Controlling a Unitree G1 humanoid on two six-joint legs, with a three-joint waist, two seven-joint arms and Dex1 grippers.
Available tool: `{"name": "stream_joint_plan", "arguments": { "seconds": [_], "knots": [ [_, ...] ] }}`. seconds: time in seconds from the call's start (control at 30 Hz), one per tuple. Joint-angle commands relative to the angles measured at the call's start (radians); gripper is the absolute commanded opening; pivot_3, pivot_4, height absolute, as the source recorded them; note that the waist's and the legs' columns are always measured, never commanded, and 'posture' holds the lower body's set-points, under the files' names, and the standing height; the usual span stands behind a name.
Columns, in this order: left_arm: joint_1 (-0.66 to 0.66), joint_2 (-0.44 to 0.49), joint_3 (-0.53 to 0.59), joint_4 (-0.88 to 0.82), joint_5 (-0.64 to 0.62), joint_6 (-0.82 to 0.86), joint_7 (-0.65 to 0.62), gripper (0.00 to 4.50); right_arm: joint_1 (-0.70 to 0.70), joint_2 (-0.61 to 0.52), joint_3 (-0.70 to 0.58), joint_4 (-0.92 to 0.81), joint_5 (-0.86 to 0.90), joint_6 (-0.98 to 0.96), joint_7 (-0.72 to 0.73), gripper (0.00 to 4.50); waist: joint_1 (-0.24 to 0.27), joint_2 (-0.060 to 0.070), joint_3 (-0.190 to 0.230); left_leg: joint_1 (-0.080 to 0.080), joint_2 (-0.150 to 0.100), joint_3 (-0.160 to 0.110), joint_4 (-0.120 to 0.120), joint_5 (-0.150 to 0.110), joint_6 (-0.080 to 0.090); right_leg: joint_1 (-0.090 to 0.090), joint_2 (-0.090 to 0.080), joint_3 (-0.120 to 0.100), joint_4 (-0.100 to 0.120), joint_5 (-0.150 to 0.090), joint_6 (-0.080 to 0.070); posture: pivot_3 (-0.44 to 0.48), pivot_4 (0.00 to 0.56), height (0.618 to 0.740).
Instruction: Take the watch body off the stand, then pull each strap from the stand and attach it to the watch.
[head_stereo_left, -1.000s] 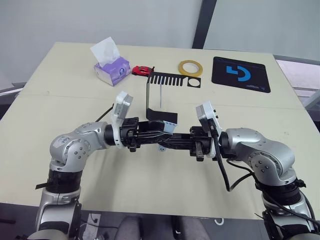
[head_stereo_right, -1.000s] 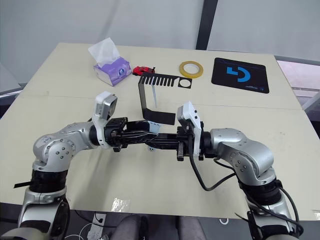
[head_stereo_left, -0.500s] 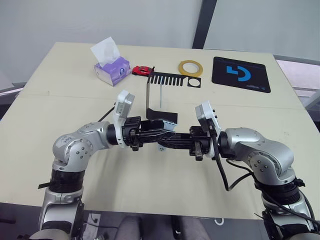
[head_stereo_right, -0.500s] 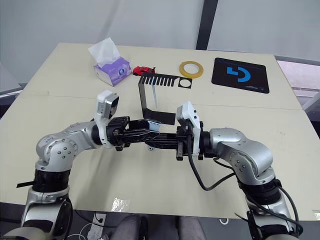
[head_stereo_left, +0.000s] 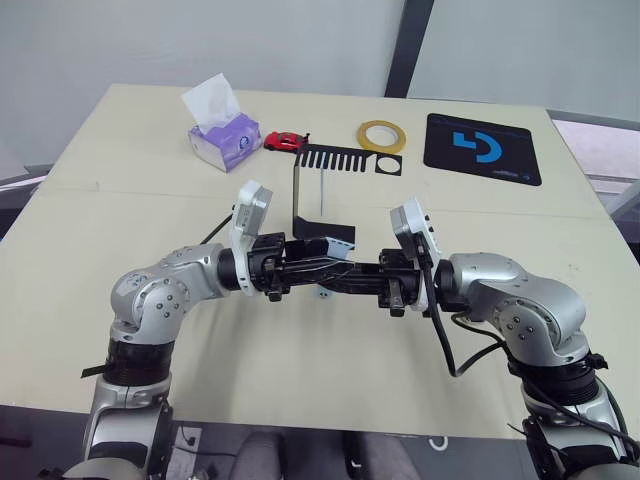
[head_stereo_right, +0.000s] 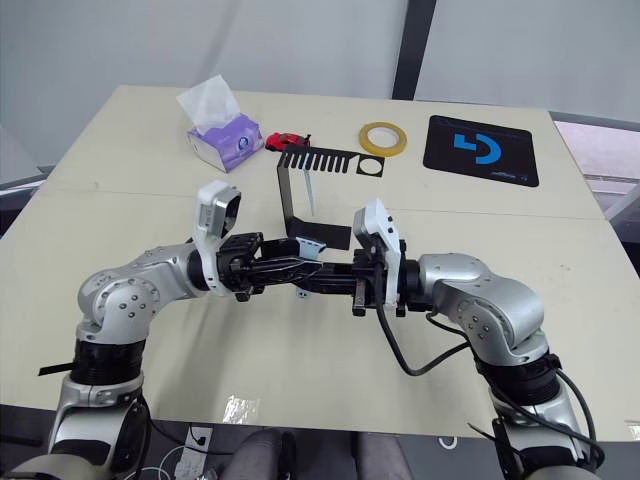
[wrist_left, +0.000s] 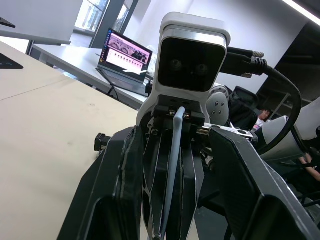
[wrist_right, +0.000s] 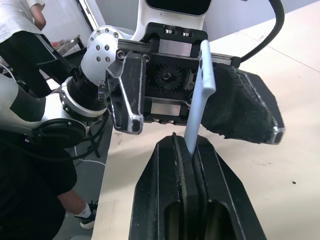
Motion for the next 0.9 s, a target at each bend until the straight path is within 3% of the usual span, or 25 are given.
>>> {"name": "stream_joint_plan", "arguments": {
  "seconds": [0.03, 0.63, 0.8, 0.83, 0.9],
  "knots": [
    [-0.005, -0.011, 0.015, -0.026, -0.034, -0.007, 0.008, 2.28, -0.015, 0.007, -0.013, -0.016, 0.021, -0.012, 0.0, 0.0, 0.0, 0.0, 0.0, 0.0, 0.0, 0.0, 0.0, 0.0, 0.0, 0.0, 0.0, 0.0, 0.0, 0.0, 0.0, 0.0, 0.15, 0.738],
    [0.009, -0.017, 0.017, -0.021, -0.033, -0.017, 0.017, 2.28, -0.019, 0.004, -0.013, -0.01, 0.02, -0.013, 0.003, 0.0, 0.0, 0.0, 0.0, 0.0, 0.0, 0.0, 0.0, 0.0, 0.0, 0.0, 0.0, 0.0, 0.0, 0.0, 0.0, 0.0, 0.15, 0.738],
    [0.009, -0.022, 0.018, -0.015, -0.036, -0.018, 0.015, 0.76, -0.02, 0.003, -0.014, -0.009, 0.019, -0.013, 0.003, 0.0, 0.0, 0.0, 0.0, 0.0, 0.0, 0.0, 0.0, 0.0, 0.0, 0.0, 0.0, 0.0, 0.0, 0.0, 0.0, 0.0, 0.15, 0.738],
    [0.009, -0.022, 0.018, -0.014, -0.036, -0.018, 0.014, 0.15, -0.02, 0.003, -0.014, -0.009, 0.019, -0.013, 0.003, 0.0, 0.0, 0.0, 0.0, 0.0, 0.0, 0.0, 0.0, 0.0, 0.0, 0.0, 0.0, 0.0, 0.0, 0.0, 0.0, 0.0, 0.15, 0.738],
    [0.009, -0.022, 0.015, -0.012, -0.037, -0.017, 0.01, 0.07, -0.02, 0.004, -0.015, -0.009, 0.018, -0.014, 0.001, 0.0, 0.0, 0.0, 0.0, 0.0, 0.0, 0.0, 0.0, 0.0, 0.0, 0.0, 0.0, 0.0, 0.0, 0.0, 0.0, 0.0, 0.15, 0.738]
  ]
}}
